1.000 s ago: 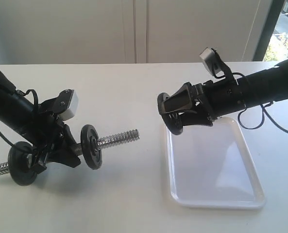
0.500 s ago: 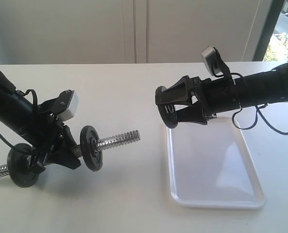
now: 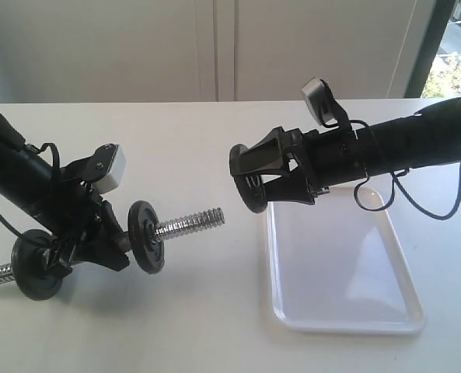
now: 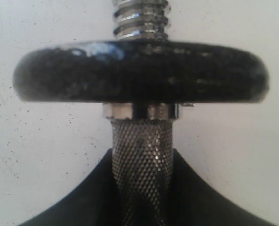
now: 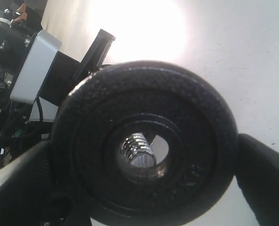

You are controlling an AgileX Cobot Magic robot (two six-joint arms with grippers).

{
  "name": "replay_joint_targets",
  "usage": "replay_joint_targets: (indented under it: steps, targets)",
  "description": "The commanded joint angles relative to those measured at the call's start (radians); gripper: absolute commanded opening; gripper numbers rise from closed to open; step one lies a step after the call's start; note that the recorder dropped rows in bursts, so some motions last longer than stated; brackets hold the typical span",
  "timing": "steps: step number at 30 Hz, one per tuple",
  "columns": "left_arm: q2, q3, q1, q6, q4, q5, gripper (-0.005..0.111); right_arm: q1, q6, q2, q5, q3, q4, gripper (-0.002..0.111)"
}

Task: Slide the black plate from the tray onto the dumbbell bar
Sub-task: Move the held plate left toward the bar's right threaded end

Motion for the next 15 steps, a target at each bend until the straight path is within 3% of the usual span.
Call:
replay_joint_targets:
  steps: [1,15]
  targets:
    - [-0.045,-0.015,-0.002,-0.006,-0.106,0.100,0.000,-0.002,-0.004,-0.012,0.048,0.006,0.073,0.000]
    - [-0.045,-0.015,-0.002,-0.006,-0.106,0.099,0.000,0.080,-0.022,0.036,0.048,0.041,0.106,0.000]
